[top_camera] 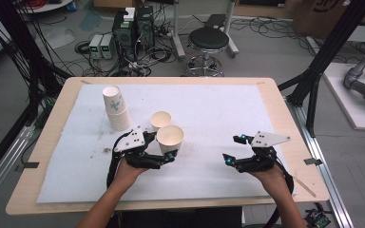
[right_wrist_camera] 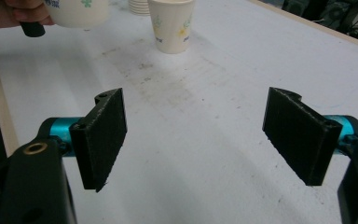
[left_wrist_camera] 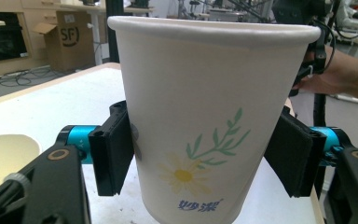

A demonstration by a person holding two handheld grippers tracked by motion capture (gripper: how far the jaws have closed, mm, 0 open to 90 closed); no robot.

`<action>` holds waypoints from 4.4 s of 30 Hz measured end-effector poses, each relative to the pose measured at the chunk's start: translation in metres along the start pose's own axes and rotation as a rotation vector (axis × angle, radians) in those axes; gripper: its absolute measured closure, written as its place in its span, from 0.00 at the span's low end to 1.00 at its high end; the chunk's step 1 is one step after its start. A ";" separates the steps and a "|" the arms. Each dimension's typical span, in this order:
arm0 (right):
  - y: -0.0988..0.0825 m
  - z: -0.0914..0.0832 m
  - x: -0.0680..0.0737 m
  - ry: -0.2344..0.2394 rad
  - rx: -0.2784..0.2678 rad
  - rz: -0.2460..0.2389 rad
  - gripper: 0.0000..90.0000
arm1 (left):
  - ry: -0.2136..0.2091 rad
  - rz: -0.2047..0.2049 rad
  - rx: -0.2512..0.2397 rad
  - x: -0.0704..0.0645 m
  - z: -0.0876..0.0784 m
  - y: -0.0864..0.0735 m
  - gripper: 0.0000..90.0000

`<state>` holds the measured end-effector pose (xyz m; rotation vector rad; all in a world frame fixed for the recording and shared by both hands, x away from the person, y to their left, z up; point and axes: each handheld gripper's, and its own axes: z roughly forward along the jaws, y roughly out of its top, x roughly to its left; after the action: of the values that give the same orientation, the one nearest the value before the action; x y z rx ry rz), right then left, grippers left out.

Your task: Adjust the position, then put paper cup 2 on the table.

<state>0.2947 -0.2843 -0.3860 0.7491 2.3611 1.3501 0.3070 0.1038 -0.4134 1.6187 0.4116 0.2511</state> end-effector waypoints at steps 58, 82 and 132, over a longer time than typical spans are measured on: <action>-0.014 -0.020 -0.013 -0.064 -0.043 0.020 0.24 | 0.261 0.003 0.319 0.016 0.126 -0.028 0.35; -0.013 -0.017 -0.010 -0.049 -0.033 0.014 0.24 | 0.223 -0.031 0.370 0.009 0.087 -0.032 0.21; -0.014 -0.010 0.000 -0.097 -0.062 -0.008 0.24 | 0.351 -0.022 -0.028 0.023 -0.103 -0.012 0.18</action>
<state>0.2859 -0.2974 -0.3930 0.7690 2.2347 1.3466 0.2856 0.2074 -0.4176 1.5431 0.6901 0.5253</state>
